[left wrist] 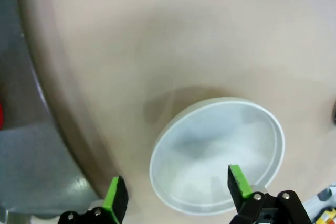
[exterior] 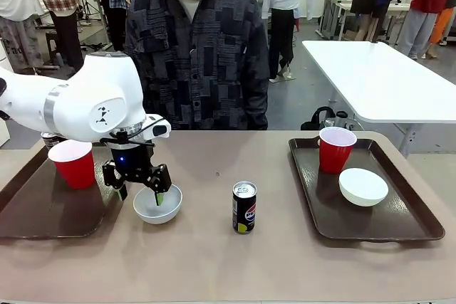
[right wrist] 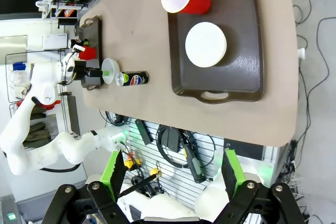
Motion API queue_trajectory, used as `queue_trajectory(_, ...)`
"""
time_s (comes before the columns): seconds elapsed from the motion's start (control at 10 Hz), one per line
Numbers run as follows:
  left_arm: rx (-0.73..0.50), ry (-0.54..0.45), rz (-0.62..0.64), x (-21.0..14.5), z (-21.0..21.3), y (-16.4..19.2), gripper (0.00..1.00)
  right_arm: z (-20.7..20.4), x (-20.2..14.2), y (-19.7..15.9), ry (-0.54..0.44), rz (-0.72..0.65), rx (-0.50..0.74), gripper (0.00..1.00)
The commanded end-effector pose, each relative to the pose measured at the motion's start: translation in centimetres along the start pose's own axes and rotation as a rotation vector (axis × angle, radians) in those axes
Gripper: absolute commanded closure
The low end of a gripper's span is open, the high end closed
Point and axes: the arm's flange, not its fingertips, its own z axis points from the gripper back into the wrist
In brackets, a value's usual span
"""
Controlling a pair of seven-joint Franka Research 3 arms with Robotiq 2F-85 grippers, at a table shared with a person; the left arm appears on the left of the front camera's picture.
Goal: Prepare tableware on both trays.
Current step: Pick up a Picnic Bowl from the table and place it on a Handle tray.
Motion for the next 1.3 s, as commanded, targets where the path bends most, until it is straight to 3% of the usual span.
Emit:
queue_trajectory(0.0, 0.009, -0.022, -0.004, 0.6, -1.2, 0.0, 0.00, -0.2, -0.2, 0.2, -0.002, -0.003, 0.015, 0.05)
queue_trajectory(0.1, -0.008, -0.054, -0.019, 0.5, -1.1, 0.1, 0.54, -0.2, -0.2, 0.2, -0.002, -0.003, 0.015, 0.05)
queue_trajectory(0.2, -0.012, -0.079, -0.010, 0.4, -0.9, 0.2, 0.54, -0.2, -0.2, 0.2, -0.002, -0.003, 0.015, 0.05)
queue_trajectory(0.3, -0.012, -0.084, 0.001, 0.5, -1.0, 0.4, 1.00, -0.2, -0.2, 0.2, -0.002, -0.003, 0.015, 0.05)
queue_trajectory(0.4, -0.009, -0.085, 0.008, 0.6, -1.0, 0.5, 0.60, -0.2, -0.2, 0.2, -0.002, -0.003, 0.015, 0.05)
queue_trajectory(0.5, -0.007, -0.082, 0.018, 0.6, -1.1, 0.5, 1.00, -0.2, -0.2, 0.2, -0.002, -0.003, 0.015, 0.05)
queue_trajectory(0.8, -0.001, -0.082, 0.032, 0.9, -1.0, 0.5, 0.97, -0.2, -0.2, 0.2, -0.002, -0.003, 0.015, 0.05)
queue_trajectory(1.2, 0.010, -0.079, 0.026, 0.4, 0.1, 1.2, 1.00, -0.2, -0.2, 0.2, -0.002, -0.003, 0.015, 0.05)
